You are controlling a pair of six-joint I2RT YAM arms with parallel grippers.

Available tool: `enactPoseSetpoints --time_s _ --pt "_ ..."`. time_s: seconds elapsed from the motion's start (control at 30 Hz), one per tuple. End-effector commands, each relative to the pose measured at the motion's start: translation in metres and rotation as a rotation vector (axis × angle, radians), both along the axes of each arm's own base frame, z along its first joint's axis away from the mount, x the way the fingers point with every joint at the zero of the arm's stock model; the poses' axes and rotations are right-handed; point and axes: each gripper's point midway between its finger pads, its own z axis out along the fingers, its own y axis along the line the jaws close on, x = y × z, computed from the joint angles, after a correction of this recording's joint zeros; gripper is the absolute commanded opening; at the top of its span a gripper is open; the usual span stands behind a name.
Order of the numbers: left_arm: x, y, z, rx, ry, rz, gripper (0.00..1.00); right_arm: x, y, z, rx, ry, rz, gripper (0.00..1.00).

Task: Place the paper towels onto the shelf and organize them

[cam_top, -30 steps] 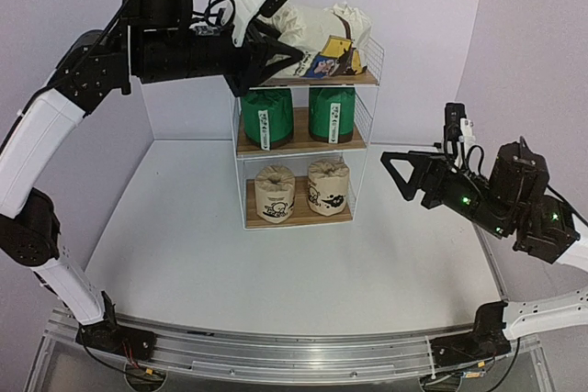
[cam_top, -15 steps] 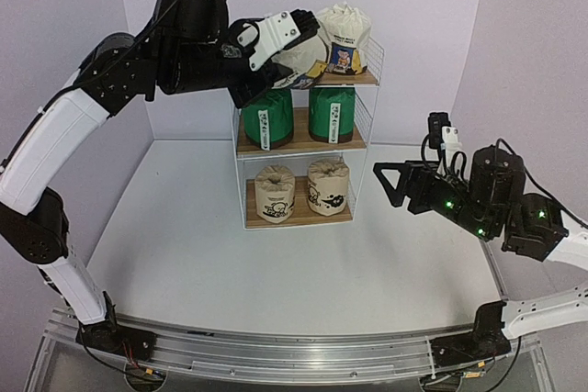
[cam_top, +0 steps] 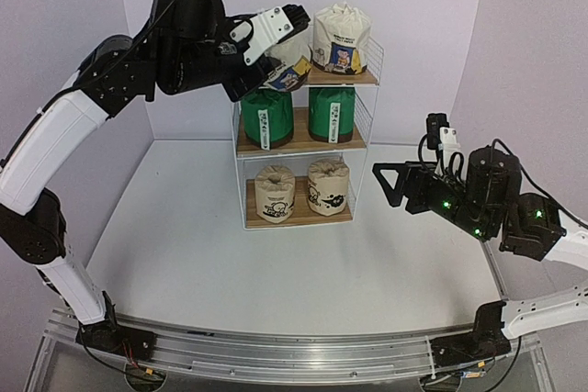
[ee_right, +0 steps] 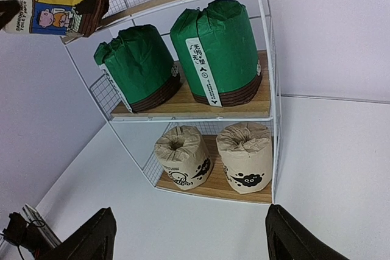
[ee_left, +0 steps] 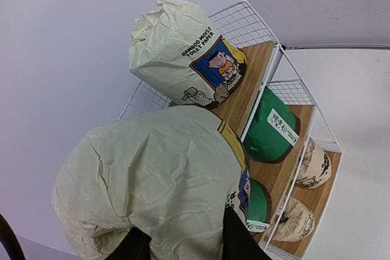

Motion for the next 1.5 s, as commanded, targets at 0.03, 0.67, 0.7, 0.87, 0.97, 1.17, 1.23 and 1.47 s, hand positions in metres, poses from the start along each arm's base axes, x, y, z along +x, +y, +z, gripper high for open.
enactPoseSetpoints --time_s 0.03,0.67,0.7,0.87,0.97,1.17,1.23,1.47 --pt "0.016 0.017 0.052 -0.134 -0.139 0.097 0.47 0.001 -0.003 0.002 0.024 -0.002 -0.019 0.82" --pt "0.092 -0.001 0.0 -0.072 -0.114 0.193 0.57 -0.002 -0.019 0.004 0.051 -0.015 -0.058 0.82" --pt "0.095 -0.003 -0.004 -0.073 -0.106 0.192 0.57 -0.002 -0.02 0.004 0.052 -0.015 -0.058 0.82" --pt "0.098 -0.004 -0.006 -0.113 -0.088 0.193 0.58 -0.001 -0.013 0.005 0.03 -0.02 -0.039 0.82" --pt "0.099 0.004 -0.001 -0.142 -0.108 0.223 0.59 0.001 0.006 0.012 -0.012 -0.032 0.018 0.82" --pt "0.083 0.016 0.004 -0.234 -0.048 0.196 0.66 -0.001 0.069 0.057 -0.083 -0.122 0.237 0.81" --pt "0.074 0.019 0.006 -0.272 -0.019 0.171 0.68 0.004 0.085 0.075 -0.102 -0.165 0.26 0.8" --pt "0.051 0.036 0.011 -0.358 0.042 0.129 0.84 0.043 0.117 0.134 -0.183 -0.322 0.152 0.79"
